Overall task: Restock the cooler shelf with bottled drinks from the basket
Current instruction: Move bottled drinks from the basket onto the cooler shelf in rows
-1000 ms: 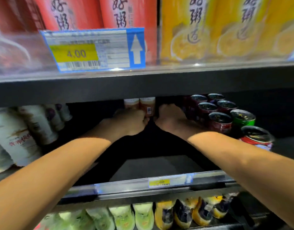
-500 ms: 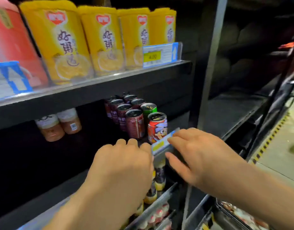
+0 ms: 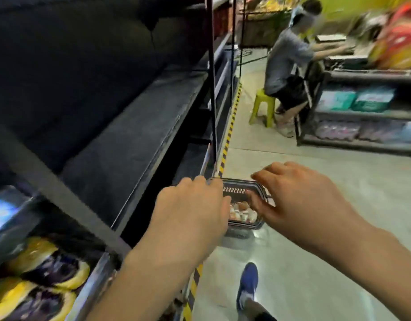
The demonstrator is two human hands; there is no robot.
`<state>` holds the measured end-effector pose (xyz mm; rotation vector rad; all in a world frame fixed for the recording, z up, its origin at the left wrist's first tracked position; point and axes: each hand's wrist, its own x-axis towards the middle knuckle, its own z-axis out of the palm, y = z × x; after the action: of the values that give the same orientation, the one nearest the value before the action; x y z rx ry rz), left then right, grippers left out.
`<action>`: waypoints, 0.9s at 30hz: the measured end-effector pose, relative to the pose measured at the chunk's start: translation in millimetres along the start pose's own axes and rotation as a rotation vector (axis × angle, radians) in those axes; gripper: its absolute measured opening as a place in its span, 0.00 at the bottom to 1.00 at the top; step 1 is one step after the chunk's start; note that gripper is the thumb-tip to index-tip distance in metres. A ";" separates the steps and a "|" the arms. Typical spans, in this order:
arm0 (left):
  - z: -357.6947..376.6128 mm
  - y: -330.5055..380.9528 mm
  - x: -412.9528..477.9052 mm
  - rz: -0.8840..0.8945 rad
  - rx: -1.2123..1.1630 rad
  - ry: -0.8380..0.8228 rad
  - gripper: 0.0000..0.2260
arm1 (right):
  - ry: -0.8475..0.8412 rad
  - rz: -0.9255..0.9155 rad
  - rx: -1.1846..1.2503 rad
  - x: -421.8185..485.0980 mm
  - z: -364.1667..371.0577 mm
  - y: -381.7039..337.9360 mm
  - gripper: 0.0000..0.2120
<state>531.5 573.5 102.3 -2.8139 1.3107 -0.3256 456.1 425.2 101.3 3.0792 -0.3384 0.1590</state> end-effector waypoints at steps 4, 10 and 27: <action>61.2 17.3 89.3 0.009 -0.127 -0.140 0.15 | -0.074 0.145 0.040 37.9 50.0 67.8 0.20; 178.4 29.5 248.4 -0.052 -0.125 -0.388 0.11 | -0.215 0.239 0.091 156.0 152.6 161.2 0.18; 554.8 -3.5 439.7 -0.184 -0.154 -0.977 0.14 | -0.730 0.223 0.276 362.9 503.6 268.2 0.12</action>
<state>918.4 203.5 -361.0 -2.5465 0.8460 1.0483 798.9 60.2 -353.2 3.2293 -0.7287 -1.0109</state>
